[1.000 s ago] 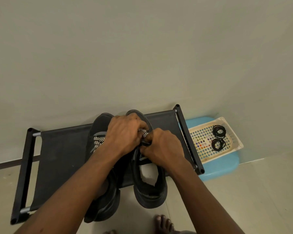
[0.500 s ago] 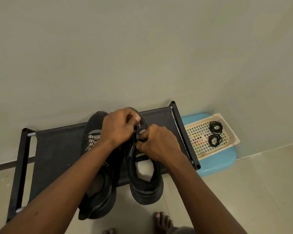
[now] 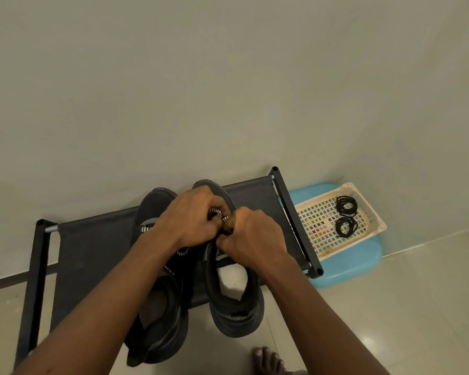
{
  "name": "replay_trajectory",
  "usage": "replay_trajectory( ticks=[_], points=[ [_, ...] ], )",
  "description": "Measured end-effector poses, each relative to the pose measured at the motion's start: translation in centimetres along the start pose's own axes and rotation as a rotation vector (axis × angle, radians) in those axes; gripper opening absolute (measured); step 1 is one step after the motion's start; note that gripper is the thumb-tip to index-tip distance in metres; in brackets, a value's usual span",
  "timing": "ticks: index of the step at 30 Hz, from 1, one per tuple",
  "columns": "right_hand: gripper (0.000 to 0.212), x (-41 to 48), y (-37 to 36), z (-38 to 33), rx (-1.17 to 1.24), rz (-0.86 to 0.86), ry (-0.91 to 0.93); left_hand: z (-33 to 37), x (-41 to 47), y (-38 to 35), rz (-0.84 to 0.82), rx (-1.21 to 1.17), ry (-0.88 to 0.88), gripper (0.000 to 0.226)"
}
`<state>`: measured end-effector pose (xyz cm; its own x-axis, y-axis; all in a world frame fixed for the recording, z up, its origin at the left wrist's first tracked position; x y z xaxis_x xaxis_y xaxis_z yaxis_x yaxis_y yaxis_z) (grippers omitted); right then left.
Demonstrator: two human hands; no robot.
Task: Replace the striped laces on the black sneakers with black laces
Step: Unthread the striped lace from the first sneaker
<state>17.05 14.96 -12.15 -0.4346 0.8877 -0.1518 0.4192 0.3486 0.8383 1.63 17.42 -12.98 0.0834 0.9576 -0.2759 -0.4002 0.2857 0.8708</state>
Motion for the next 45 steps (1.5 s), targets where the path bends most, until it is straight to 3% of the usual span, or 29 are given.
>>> replay_trajectory(
  ticks=[5,9,17,20,24,27,30,35,39,45],
  points=[
    [0.031,0.0,0.0,-0.1,-0.020,0.001,0.001,1.1,-0.1,0.4,0.090,0.154,0.029,0.015],
    [0.032,0.0,-0.1,0.1,-0.020,0.001,0.003,1.6,-0.3,-0.1,0.190,0.262,-0.028,0.023],
    [0.028,0.4,-0.4,0.7,-0.011,-0.041,-0.027,1.0,-0.6,-0.8,0.318,0.136,-0.176,0.035],
    [0.025,0.3,-0.2,0.8,-0.003,-0.056,-0.036,1.5,-0.8,0.4,0.429,0.014,-0.154,0.034],
    [0.027,0.3,0.0,1.0,0.028,-0.060,-0.038,1.7,-1.2,2.5,0.558,-0.418,-0.059,0.026],
    [0.030,0.4,-0.2,1.1,0.028,-0.057,-0.046,1.4,-1.1,2.5,0.433,-0.599,0.013,0.027],
    [0.031,0.3,-0.5,0.7,-0.005,-0.041,-0.038,0.8,-0.6,1.5,0.279,-0.381,0.077,0.032],
    [0.028,0.4,-1.0,0.5,-0.052,-0.011,0.010,0.3,-0.2,-0.4,0.148,0.000,0.081,0.017],
    [0.028,0.6,-1.2,0.7,-0.055,-0.009,0.027,-0.3,0.2,-0.7,0.095,0.060,0.036,0.023],
    [0.030,0.4,-1.4,0.9,-0.058,0.002,0.054,-0.6,0.7,-1.3,0.095,0.056,-0.017,0.013]
  ],
)
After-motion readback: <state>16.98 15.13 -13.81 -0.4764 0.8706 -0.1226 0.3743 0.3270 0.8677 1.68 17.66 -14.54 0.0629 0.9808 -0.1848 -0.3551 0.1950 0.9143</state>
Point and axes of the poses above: each hand's wrist, its own x-axis towards the middle knuckle, its own y-axis out of the back of the hand, z = x × y, the point moved 1 cm from there along x, towards the middle knuckle, and after that the axes turned 14 degrees about y, right-handed, at the moved point
